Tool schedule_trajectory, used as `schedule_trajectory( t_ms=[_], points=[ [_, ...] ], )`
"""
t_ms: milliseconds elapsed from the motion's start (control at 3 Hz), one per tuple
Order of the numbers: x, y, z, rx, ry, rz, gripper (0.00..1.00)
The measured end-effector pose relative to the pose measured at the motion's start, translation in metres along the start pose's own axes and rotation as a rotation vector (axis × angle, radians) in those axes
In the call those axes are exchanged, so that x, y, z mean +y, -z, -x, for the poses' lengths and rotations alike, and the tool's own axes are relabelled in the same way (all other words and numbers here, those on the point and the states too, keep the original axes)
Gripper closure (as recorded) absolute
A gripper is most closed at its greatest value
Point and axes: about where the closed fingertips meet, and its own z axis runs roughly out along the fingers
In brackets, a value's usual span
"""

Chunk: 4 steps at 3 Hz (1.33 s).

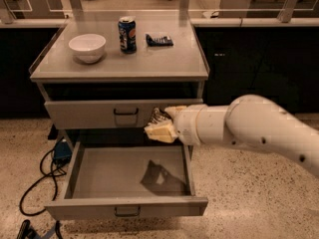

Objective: Place rxbar chocolate into middle drawer

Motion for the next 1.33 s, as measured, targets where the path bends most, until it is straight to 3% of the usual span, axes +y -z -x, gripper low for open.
schedule_trajectory(
  t_ms=[333, 667, 1000, 1333],
  points=[
    [0.035, -0.064, -0.072, 0.089, -0.035, 0.032, 1.0],
    [0.046, -0.103, -0.152, 0.197, -0.131, 0.007, 1.0],
    [0.04, -0.118, -0.164, 0.205, -0.127, -0.03, 1.0],
    [0.031, -0.109, -0.18, 0.179, -0.172, -0.065, 1.0]
  ],
)
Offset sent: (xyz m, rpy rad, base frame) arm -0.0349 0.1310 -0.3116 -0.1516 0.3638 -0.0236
